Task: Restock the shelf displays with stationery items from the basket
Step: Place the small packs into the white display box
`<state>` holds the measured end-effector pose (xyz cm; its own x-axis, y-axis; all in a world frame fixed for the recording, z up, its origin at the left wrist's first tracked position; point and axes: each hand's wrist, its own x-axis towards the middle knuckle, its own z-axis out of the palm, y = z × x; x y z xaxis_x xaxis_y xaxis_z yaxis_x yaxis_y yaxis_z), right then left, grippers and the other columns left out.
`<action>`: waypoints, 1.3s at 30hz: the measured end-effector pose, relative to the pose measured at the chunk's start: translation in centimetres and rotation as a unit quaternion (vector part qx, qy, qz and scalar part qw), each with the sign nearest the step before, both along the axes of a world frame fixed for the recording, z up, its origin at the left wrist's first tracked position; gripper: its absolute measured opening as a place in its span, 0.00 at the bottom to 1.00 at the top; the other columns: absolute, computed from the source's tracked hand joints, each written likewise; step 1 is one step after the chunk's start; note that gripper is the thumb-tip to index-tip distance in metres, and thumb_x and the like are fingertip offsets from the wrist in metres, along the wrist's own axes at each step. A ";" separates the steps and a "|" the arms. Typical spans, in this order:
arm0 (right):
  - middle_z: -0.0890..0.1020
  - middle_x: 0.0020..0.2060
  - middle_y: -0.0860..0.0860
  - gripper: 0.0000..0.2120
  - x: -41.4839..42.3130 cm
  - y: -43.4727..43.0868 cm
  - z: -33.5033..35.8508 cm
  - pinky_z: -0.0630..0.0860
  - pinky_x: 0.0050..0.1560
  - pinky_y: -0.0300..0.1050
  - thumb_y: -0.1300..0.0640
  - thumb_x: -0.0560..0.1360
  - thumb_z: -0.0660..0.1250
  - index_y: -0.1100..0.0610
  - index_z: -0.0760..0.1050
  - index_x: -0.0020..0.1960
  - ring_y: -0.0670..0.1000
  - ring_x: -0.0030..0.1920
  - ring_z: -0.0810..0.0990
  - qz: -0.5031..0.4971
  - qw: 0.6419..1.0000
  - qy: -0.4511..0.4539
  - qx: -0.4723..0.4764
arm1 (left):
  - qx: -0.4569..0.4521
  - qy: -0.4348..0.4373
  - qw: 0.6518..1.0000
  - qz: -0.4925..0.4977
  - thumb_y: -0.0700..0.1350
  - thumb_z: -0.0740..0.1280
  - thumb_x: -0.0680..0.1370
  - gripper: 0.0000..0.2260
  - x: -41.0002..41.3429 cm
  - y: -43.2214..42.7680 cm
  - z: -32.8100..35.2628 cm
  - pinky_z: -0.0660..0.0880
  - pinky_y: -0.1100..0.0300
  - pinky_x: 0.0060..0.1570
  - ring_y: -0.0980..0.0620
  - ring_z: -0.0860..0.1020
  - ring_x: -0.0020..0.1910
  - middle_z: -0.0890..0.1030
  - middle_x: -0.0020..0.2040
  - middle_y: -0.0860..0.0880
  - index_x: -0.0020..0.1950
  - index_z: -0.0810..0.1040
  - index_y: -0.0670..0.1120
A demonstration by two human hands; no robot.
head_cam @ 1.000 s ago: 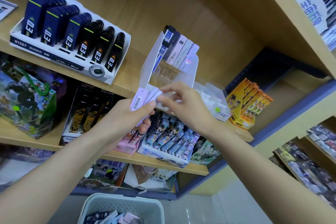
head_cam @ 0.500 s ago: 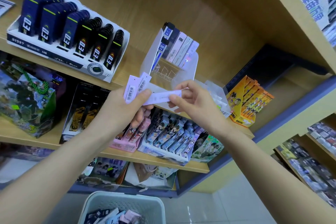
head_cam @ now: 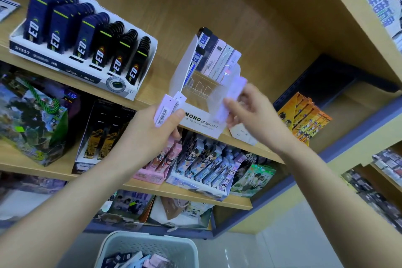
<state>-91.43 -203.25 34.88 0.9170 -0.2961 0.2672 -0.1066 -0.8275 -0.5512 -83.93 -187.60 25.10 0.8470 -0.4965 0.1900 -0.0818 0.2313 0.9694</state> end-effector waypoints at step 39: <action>0.76 0.59 0.52 0.15 9.7 -7.7 3.5 0.73 0.46 0.45 0.57 0.76 0.66 0.56 0.76 0.62 0.47 0.43 0.75 -0.179 0.927 -0.121 -0.305 | 0.022 0.051 0.998 -0.040 0.46 0.63 0.80 0.04 0.5 -0.3 -0.5 0.59 0.68 0.18 0.55 0.64 0.21 0.78 0.34 0.50 0.49 0.76 0.48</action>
